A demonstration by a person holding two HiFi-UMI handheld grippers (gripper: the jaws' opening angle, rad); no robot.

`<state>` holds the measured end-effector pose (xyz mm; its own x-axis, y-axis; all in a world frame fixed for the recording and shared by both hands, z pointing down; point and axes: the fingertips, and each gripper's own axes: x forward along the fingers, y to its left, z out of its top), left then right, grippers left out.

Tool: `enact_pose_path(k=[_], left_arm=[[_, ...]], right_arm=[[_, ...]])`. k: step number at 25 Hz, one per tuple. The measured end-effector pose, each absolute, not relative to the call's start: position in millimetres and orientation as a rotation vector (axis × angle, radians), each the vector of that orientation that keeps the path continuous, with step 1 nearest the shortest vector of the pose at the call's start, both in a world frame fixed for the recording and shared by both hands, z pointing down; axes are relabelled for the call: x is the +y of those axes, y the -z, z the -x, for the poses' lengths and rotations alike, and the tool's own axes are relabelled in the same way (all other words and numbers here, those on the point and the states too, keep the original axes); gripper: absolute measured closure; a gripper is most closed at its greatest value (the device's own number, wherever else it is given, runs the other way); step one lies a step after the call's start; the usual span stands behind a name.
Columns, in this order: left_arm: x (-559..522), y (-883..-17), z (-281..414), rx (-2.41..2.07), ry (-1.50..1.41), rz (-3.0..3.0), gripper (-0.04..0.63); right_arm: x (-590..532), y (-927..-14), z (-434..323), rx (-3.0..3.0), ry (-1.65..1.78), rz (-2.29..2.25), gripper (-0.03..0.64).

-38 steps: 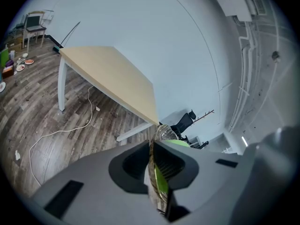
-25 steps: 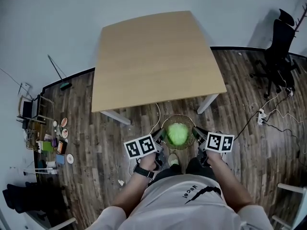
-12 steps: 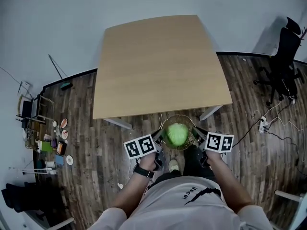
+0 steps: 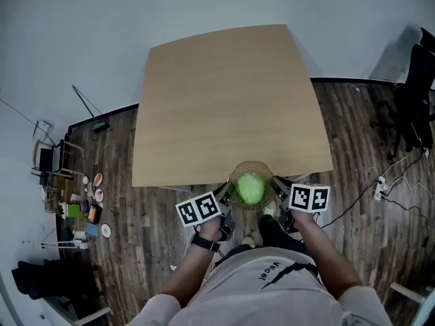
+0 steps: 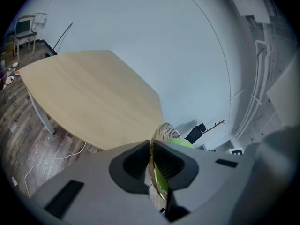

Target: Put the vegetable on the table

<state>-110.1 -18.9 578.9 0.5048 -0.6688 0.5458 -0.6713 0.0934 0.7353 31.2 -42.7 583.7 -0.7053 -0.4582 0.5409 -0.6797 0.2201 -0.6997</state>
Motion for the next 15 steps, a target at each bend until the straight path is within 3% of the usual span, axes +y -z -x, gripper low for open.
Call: enact_pose_path(k=[15], left_arm=[[-124.4, -598.1, 105.1, -1.272, 0.05, -1.541, 0.56]], right_arm=[[-158.9, -603.3, -34.1, -2.284, -1.48, -0.944, 0.592]])
